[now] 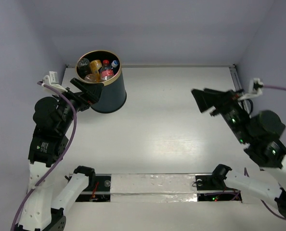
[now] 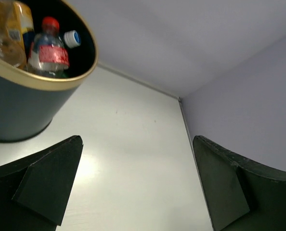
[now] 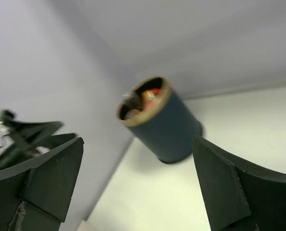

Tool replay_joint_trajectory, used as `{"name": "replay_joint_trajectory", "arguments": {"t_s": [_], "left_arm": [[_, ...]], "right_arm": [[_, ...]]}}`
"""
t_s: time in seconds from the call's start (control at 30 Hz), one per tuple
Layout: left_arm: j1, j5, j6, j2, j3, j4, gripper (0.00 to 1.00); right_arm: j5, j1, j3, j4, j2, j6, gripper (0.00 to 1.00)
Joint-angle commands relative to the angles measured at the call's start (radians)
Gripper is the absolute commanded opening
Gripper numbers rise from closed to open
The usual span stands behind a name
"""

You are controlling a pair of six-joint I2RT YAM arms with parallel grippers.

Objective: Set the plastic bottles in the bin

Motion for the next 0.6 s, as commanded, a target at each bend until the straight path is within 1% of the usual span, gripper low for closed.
{"name": "replay_joint_trajectory", "arguments": {"t_s": [0.0,0.03,0.07,0.2,0.33,0.57], "left_arm": [[-0.005,0.072,-0.027,-0.028,-0.071,0.075,0.99],[-0.005,0.077,-0.029,-0.04,-0.088,0.085,0.99],[-0.005,0.08,-0.036,-0.044,-0.102,0.094,0.99],[-0.005,0.124,-0.059,-0.054,-0.175,0.157,0.99],[-0.005,0.13,-0.069,-0.048,-0.204,0.161,0.99],[-0.005,0.118,-0.044,-0.057,-0.198,0.132,0.99]], "right_arm": [[0.213,0.004,-0.148,-0.29,-0.18,0.108,1.0],[0.236,0.004,-0.173,-0.332,-0.23,0.133,1.0],[0.253,0.004,-0.212,-0.391,-0.317,0.153,1.0],[0.312,0.004,-0.262,-0.51,-0.438,0.248,1.0],[0.31,0.004,-0.263,-0.555,-0.458,0.267,1.0],[0.295,0.004,-0.207,-0.565,-0.423,0.23,1.0]]}}
